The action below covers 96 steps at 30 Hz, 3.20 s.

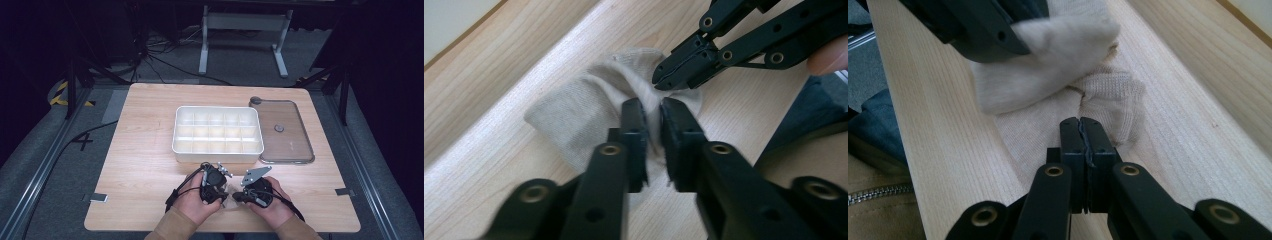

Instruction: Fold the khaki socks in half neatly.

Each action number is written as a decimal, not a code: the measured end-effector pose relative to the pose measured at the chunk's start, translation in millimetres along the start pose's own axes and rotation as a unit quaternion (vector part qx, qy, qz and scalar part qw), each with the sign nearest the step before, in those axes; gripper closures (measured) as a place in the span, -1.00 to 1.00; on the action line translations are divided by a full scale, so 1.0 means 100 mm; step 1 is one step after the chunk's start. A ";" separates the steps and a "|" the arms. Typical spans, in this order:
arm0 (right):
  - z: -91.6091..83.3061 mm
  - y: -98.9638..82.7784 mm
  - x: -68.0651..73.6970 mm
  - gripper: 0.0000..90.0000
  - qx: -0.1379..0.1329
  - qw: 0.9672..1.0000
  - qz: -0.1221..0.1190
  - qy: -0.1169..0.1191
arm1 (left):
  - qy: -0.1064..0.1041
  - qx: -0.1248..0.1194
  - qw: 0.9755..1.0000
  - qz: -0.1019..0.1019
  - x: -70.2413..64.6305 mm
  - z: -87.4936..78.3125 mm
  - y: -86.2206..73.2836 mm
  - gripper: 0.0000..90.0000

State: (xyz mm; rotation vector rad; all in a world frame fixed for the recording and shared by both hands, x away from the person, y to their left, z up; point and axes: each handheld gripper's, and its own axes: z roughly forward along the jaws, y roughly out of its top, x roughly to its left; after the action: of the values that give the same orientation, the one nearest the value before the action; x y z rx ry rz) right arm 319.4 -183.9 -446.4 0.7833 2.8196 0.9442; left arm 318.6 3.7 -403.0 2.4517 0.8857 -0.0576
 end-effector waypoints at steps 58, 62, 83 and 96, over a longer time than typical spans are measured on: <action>-0.08 0.18 0.13 0.99 -0.016 0.999 -0.032 -0.004 | 0.013 -0.018 0.999 -0.047 0.22 -0.27 -0.19 0.91; -0.04 0.16 0.11 0.99 -0.010 1.000 -0.028 -0.003 | 0.011 -0.020 0.999 -0.046 0.22 -0.27 -0.18 0.93; 0.03 0.10 0.10 0.99 -0.005 1.000 -0.027 -0.008 | -0.010 -0.059 0.998 -0.007 0.15 -0.06 -0.11 1.00; 0.02 0.08 0.11 0.99 -0.010 1.000 -0.025 -0.010 | -0.007 0.013 1.000 -0.022 0.25 0.24 -0.13 1.00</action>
State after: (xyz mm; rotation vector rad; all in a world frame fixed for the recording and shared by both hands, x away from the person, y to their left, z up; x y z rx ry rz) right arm 313.4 -172.1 -442.6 0.7134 2.7940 0.9498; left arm 333.9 14.6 -435.1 2.4529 0.9378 -0.1028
